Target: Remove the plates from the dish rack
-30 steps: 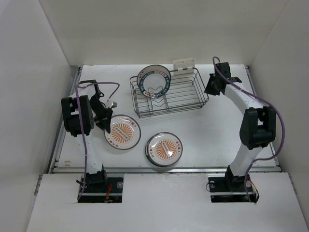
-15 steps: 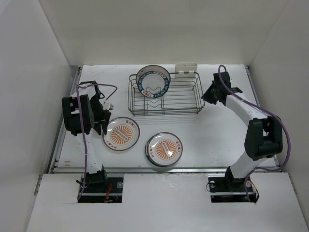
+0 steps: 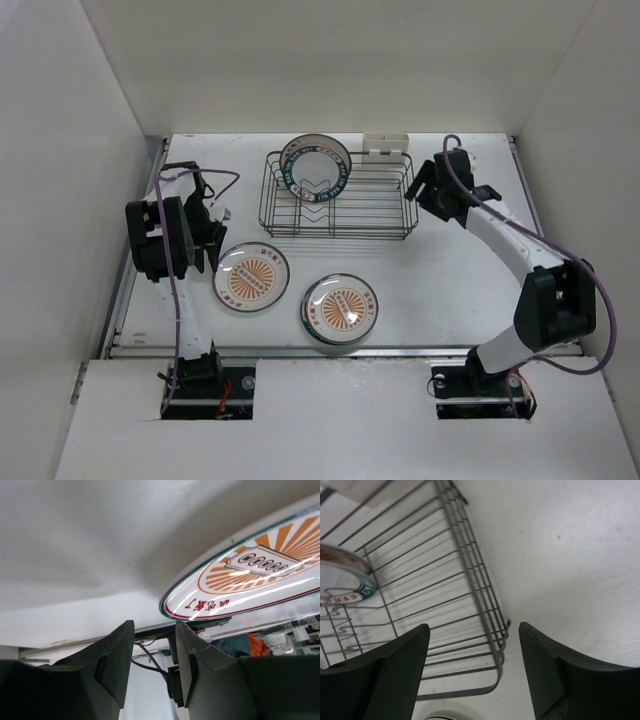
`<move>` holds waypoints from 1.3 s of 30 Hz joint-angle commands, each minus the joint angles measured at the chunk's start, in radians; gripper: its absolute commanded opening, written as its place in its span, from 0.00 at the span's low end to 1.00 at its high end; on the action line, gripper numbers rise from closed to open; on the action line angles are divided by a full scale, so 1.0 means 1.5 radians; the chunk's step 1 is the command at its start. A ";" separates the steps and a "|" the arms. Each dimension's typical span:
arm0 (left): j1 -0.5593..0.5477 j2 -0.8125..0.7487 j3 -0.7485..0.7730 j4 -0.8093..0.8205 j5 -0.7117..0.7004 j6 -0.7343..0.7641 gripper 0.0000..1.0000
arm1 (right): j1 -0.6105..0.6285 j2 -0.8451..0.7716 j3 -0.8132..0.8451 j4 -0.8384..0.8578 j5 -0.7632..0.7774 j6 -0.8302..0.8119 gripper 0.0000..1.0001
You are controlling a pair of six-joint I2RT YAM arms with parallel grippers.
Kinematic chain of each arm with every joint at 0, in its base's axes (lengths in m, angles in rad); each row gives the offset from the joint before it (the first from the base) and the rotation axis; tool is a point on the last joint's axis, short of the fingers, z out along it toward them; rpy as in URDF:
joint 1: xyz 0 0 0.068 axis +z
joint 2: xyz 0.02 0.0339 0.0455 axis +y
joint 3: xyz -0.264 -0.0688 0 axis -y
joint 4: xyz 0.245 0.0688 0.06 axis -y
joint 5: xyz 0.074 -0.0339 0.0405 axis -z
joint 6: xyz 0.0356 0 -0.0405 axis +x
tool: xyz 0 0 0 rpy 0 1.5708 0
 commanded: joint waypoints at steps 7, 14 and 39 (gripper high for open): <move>0.004 -0.096 0.095 -0.073 -0.020 -0.011 0.37 | 0.124 0.093 0.320 0.026 -0.203 -0.424 0.84; 0.004 -0.102 0.162 -0.085 0.015 -0.025 0.39 | 0.158 0.342 0.611 -0.096 -0.241 -0.488 0.64; -0.178 0.001 0.411 0.019 0.063 -0.134 0.53 | 0.179 0.489 0.674 -0.017 -0.149 -0.482 0.60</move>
